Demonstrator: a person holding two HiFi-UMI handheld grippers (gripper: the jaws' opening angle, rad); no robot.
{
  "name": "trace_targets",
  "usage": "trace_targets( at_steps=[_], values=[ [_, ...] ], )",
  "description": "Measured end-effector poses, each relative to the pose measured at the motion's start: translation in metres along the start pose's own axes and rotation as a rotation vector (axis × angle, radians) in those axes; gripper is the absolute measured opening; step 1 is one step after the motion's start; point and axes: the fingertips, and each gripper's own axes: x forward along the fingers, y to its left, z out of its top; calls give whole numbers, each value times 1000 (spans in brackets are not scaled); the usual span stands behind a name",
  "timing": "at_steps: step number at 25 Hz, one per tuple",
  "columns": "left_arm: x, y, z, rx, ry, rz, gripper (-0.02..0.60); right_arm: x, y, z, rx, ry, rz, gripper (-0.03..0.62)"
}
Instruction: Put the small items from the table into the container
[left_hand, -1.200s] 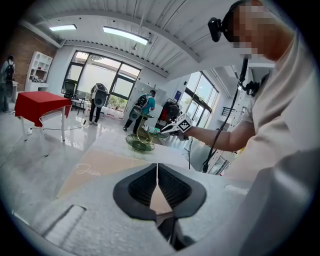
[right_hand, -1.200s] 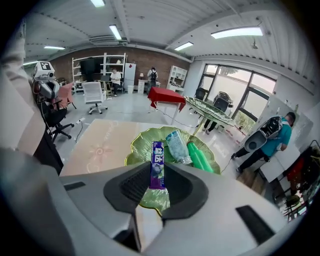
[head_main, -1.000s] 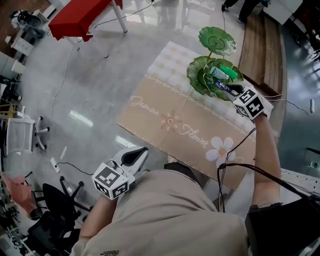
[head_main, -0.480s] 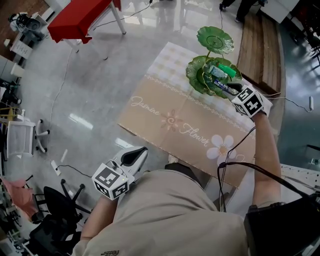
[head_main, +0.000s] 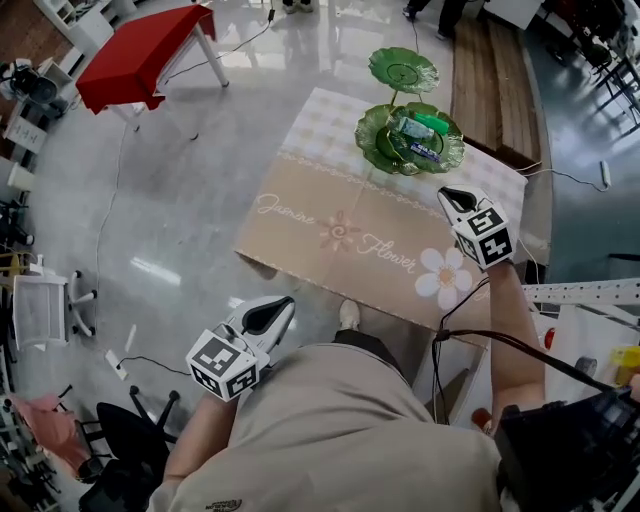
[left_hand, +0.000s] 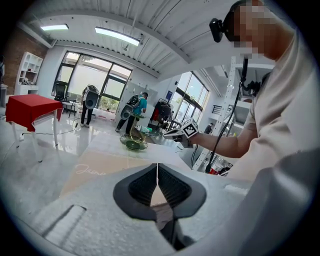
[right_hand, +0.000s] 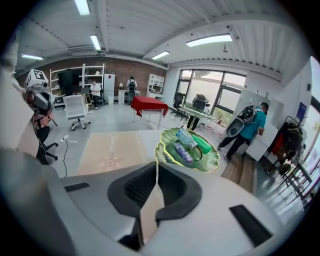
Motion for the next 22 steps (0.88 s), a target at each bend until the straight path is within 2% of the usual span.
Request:
trace_targets(
  at_steps=[4, 12, 22],
  values=[
    [-17, -12, -7, 33, 6, -53, 9, -27, 65, -26, 33, 10, -26, 21],
    [-66, -32, -38, 65, 18, -134, 9, -75, 205, -58, 242, -38, 0, 17],
    [-108, -65, -87, 90, 38, -230, 9, -142, 328, -62, 242, -60, 35, 15]
  ],
)
